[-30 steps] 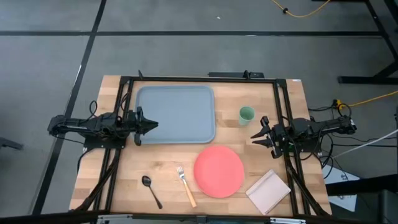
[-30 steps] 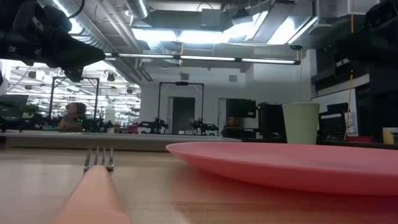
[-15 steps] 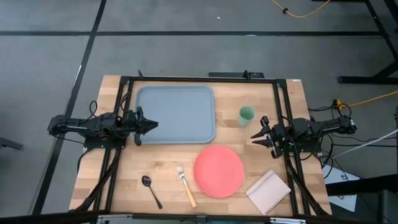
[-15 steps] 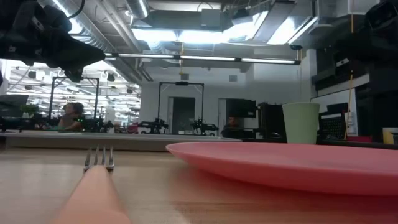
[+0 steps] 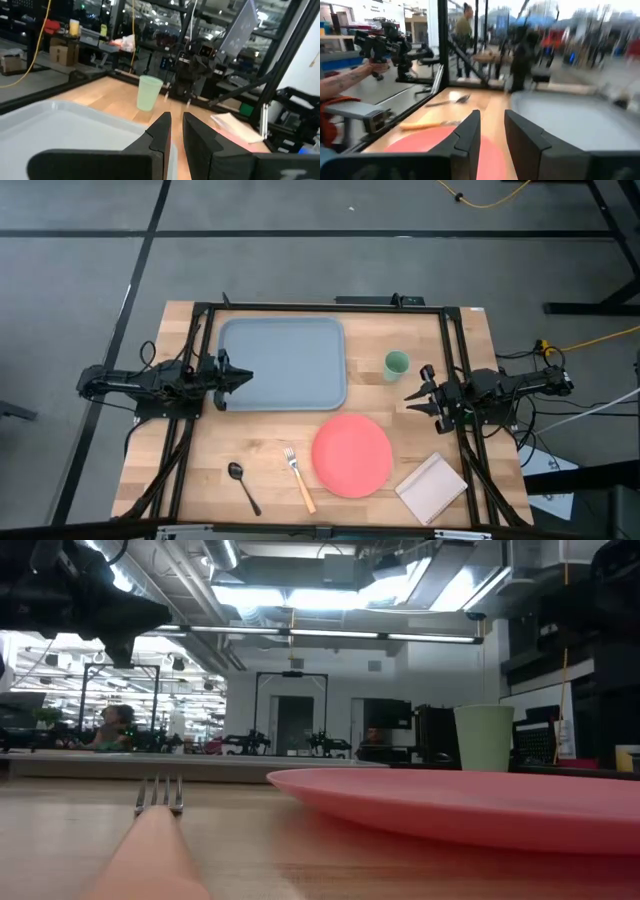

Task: Pick and place plate/cup/fork/spoon on tray
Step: Put the green cup to the top right corner of the gray tray

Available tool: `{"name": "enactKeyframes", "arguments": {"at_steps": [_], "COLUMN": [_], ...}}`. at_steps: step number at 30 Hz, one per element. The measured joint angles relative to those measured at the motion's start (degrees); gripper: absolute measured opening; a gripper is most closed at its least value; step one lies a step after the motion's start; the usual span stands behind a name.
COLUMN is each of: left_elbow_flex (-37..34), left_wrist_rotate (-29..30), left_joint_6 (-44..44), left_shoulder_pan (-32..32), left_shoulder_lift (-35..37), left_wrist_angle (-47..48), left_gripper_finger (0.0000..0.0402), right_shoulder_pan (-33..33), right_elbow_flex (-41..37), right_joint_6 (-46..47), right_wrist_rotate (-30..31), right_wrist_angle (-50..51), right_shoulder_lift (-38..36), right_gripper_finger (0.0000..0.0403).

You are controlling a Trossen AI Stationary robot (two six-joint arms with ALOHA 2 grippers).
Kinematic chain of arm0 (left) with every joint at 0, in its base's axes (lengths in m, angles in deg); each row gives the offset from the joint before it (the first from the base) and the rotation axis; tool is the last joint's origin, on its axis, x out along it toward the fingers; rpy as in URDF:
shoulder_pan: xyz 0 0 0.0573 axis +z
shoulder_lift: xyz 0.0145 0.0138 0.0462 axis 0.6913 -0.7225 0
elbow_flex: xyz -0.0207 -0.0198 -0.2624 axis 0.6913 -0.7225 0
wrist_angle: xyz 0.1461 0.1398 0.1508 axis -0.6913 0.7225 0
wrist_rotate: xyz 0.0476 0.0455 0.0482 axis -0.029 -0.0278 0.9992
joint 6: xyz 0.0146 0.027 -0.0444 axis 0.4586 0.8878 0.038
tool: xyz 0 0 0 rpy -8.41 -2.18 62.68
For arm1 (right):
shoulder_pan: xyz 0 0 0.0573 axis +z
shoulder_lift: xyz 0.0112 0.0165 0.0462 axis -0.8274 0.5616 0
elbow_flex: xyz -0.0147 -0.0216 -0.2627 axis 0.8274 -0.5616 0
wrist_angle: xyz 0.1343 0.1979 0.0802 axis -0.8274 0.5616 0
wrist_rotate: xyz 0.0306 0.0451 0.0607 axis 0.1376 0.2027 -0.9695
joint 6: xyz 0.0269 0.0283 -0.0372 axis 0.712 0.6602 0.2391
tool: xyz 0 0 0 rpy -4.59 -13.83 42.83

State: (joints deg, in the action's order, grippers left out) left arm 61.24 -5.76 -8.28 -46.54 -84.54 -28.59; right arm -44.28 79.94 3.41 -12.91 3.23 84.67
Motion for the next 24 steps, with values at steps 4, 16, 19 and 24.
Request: {"name": "enactKeyframes", "arguments": {"at_steps": [4,16,19,24], "left_elbow_flex": [0.0,0.0,0.0,0.0], "left_wrist_rotate": [2.1,6.1,6.1,6.0], "left_joint_6": [-0.1,-0.1,0.0,0.0], "left_shoulder_pan": [0.0,0.0,0.0,0.0], "left_shoulder_lift": [0.0,0.0,0.0,0.0], "left_wrist_angle": [-0.5,-2.6,-3.1,-1.8], "left_gripper_finger": [0.0041,0.0041,0.0041,0.0041], "right_shoulder_pan": [0.0,0.0,0.0,-0.4], "right_elbow_flex": [0.0,2.9,9.2,25.7], "right_joint_6": [-1.8,-0.3,-2.9,-5.8], "right_wrist_rotate": [2.4,2.7,5.0,27.8], "right_wrist_angle": [-13.4,-34.4,-30.6,7.5], "right_shoulder_lift": [0.0,12.4,19.9,30.4], "right_gripper_finger": [0.0094,0.0094,0.0094,0.0094]}}
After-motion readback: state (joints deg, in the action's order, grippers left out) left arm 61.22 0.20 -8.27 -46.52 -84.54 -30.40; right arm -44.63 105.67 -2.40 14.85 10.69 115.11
